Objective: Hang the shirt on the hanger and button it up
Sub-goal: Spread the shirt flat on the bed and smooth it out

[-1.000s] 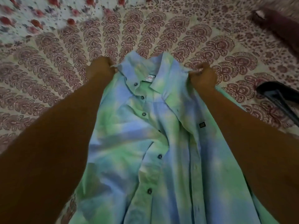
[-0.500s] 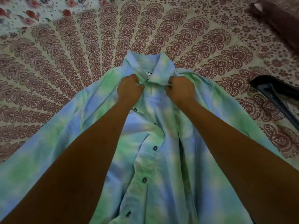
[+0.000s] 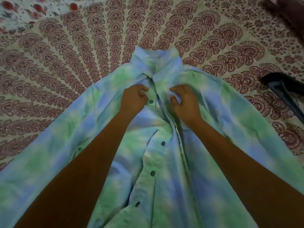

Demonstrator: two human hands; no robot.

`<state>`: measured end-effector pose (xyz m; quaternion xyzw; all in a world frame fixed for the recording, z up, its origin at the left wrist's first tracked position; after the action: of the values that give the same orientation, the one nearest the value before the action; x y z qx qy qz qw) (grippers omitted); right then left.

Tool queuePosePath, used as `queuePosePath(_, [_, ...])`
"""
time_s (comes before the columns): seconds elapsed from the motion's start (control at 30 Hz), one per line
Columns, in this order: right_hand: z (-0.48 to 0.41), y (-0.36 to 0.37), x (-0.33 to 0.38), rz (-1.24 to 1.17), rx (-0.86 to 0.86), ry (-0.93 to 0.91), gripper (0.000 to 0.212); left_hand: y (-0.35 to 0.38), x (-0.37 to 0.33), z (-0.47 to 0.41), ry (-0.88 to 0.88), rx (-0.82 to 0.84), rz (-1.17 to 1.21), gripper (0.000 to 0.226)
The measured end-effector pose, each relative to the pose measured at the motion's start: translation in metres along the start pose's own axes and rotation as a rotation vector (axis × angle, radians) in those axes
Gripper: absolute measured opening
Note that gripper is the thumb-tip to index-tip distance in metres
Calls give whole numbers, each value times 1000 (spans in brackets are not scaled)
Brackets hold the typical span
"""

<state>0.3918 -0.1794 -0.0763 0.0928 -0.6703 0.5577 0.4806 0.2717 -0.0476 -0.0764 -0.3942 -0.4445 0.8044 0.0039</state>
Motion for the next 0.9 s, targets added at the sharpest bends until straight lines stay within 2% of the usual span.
queuePosePath(0.07, [31,3,5,91,-46,-58,33,11,4,28,-43,71,35,8])
queuePosePath(0.1, [48,5,7,120,-53,-61,30,16,3,43,-46,97,46,10])
queuePosePath(0.2, [94,16,-3,80,-45,73,20,35,8,87,-105,207,5,26])
queuePosePath(0.33, [148,33,-19,157,87,264,37,65,34,153,-200,391,-185,44])
queuePosePath(0.4, [167,38,-22,219,159,333,44,68,40,178,-192,364,-321,54])
queuePosePath(0.47, [182,40,-20,218,163,365,42,71,39,193,-177,315,-421,57])
queuePosePath(0.57, [208,47,-9,178,182,348,48,74,28,209,-153,266,-460,43])
queuePosePath(0.67, [229,43,1,133,118,353,54,55,23,221,-163,136,-206,36])
queuePosePath(0.73, [235,33,15,135,2,264,47,32,21,234,-163,-7,-71,34])
queuePosePath(0.8, [232,31,31,85,-42,170,38,16,26,248,-161,-91,-38,43])
queuePosePath(0.83, [228,36,35,3,-21,162,34,16,30,256,-168,-59,-39,46])
queuePosePath(0.9, [218,49,36,-228,47,265,28,38,42,270,-179,193,-83,54])
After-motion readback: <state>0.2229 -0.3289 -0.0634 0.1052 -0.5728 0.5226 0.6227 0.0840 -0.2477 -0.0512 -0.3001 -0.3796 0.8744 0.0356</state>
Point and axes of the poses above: each hand's wrist, its own z-axis away from the middle knuckle, its own y-axis out of the palm, x = y × z, the point moved 8 cm from there along -z, towards the middle knuckle, and after that the axes turned 8 degrees about x, right-handed, at the moved point
